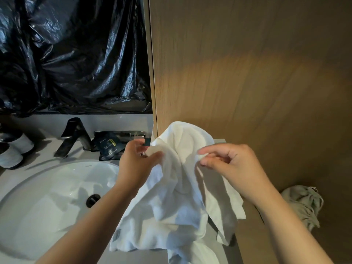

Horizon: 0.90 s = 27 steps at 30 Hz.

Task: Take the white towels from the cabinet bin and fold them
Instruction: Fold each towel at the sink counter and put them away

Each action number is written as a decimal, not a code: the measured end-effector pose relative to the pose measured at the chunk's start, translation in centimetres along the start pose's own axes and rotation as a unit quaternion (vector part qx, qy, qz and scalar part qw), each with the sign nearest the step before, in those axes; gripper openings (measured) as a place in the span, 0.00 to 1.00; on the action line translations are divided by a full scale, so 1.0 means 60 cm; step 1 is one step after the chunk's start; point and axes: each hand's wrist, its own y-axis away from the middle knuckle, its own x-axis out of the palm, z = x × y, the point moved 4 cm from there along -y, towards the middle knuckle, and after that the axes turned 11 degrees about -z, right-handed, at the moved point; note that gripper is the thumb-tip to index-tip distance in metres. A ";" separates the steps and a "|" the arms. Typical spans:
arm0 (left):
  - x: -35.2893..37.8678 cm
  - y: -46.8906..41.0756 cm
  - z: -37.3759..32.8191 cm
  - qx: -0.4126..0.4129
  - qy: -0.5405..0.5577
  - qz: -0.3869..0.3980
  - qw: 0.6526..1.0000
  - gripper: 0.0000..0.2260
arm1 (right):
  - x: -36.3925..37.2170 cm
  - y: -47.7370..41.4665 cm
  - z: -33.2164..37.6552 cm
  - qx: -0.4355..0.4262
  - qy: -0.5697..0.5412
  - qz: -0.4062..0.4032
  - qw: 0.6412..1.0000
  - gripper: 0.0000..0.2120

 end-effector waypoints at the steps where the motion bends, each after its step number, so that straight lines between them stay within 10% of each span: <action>1: -0.004 0.000 0.007 -0.019 0.029 0.024 0.999 0.21 | 0.008 -0.002 -0.002 -0.019 0.032 0.000 0.999 0.05; 10: -0.025 0.035 0.006 -0.059 0.173 0.057 0.982 0.06 | 0.055 -0.010 0.032 -0.166 0.097 0.021 0.981 0.04; 27: -0.013 0.088 -0.050 0.025 0.250 0.184 0.950 0.07 | 0.065 -0.007 0.047 -0.065 -0.032 0.020 0.997 0.09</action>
